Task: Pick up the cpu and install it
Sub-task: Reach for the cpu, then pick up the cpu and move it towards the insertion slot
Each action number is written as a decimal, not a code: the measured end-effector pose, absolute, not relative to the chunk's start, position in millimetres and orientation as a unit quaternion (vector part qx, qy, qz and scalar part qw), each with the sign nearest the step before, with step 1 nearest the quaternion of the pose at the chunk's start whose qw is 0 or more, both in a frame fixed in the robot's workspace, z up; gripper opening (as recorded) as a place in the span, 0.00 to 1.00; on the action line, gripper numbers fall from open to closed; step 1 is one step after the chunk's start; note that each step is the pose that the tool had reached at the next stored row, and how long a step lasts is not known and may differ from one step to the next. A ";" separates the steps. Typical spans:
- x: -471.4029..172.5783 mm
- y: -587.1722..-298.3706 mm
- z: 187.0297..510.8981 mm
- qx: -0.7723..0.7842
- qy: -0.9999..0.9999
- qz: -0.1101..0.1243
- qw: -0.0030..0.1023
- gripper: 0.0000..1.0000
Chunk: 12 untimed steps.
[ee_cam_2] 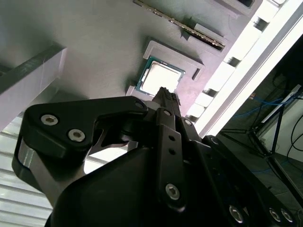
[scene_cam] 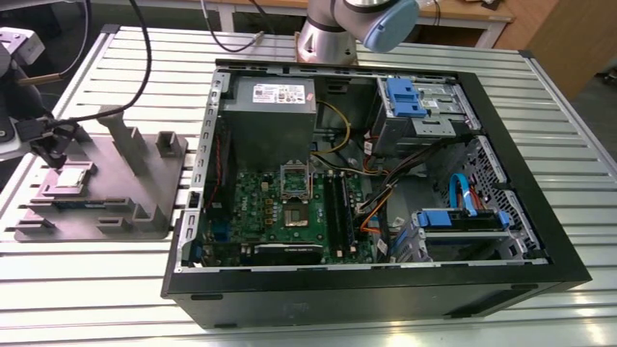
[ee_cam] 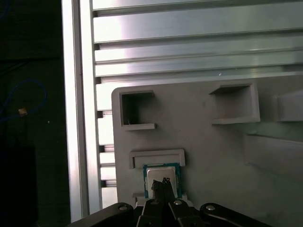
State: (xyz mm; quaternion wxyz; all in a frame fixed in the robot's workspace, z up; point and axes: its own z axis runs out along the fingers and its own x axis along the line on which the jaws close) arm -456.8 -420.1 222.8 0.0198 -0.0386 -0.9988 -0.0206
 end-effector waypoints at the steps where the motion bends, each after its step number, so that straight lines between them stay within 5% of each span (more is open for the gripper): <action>1: -456.8 -420.2 222.3 -0.039 -0.999 -0.020 0.020 0.10; 12: -456.7 -421.0 213.0 -0.039 -0.999 -0.021 0.020 0.10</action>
